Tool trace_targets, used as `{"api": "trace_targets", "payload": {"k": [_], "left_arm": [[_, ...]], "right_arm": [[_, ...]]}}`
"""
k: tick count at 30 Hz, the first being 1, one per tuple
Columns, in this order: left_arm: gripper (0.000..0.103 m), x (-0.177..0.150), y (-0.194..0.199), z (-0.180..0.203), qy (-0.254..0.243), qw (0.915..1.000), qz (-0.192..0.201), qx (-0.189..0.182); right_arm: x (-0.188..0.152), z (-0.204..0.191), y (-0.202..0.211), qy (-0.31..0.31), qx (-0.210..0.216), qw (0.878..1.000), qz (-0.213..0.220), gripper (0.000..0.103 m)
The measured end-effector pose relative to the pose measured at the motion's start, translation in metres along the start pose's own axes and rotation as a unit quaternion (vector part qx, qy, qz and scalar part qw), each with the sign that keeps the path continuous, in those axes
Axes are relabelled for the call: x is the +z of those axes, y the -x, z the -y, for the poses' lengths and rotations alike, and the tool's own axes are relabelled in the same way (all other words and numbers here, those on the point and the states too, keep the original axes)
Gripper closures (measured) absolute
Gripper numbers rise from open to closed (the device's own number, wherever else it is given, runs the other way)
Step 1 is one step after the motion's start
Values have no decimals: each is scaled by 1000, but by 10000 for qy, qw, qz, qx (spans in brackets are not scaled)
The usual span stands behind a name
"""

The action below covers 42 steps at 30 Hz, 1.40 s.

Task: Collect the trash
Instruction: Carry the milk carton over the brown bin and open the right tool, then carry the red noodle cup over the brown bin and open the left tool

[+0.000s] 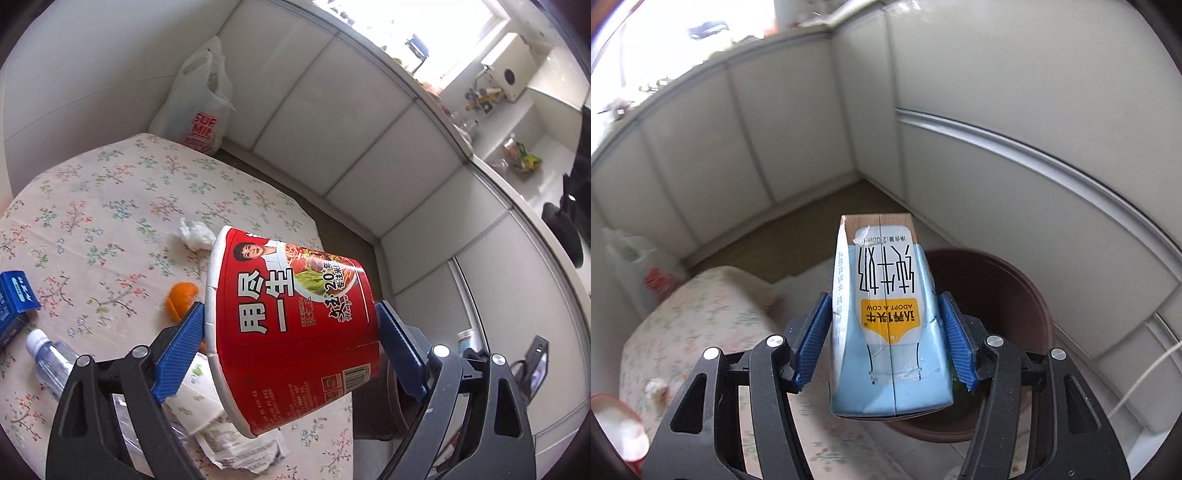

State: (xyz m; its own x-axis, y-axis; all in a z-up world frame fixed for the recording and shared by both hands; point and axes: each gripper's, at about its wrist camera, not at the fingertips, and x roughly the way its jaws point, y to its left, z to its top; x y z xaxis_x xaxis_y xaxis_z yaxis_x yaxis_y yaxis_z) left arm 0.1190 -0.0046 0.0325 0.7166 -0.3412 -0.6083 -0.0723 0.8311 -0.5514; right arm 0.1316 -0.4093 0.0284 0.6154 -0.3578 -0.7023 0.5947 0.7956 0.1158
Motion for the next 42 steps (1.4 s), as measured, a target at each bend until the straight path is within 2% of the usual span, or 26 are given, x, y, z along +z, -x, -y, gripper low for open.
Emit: {"api": "trace_targets", "payload": {"k": [4,7,10,21,28,34,38,42], "left_arm": [[15,-15,-9,18,-60,9998,-153,-131],[15,-23,-17,34,-123,9993,-263,-225],[15,-30,-24,54,-249,9986,-332,-318],[15,-54,-59,137,-777,9927,-657,-648],[15,-70,-95,197,-1013,9851,-1037,-930],[15,-86,-130,240,-1059,9773,-1458,-1117],[15,-100,-154,268,-1154,9703,-1771,-1177],[15,-119,-174,287,-1362,9635,-2040,-1069]], "right_arm": [[-5,24,-26,-175,-407,9984,-358,48],[-6,32,-30,-122,-660,9971,-362,48],[-8,34,-27,-87,-779,9964,-335,38],[11,81,12,-413,-701,9964,227,22],[32,133,41,-1204,-588,9890,632,7],[44,177,43,-1921,-530,9780,611,7],[39,199,40,-2421,-370,9682,520,7],[36,205,37,-2545,-210,9657,465,7]]}}
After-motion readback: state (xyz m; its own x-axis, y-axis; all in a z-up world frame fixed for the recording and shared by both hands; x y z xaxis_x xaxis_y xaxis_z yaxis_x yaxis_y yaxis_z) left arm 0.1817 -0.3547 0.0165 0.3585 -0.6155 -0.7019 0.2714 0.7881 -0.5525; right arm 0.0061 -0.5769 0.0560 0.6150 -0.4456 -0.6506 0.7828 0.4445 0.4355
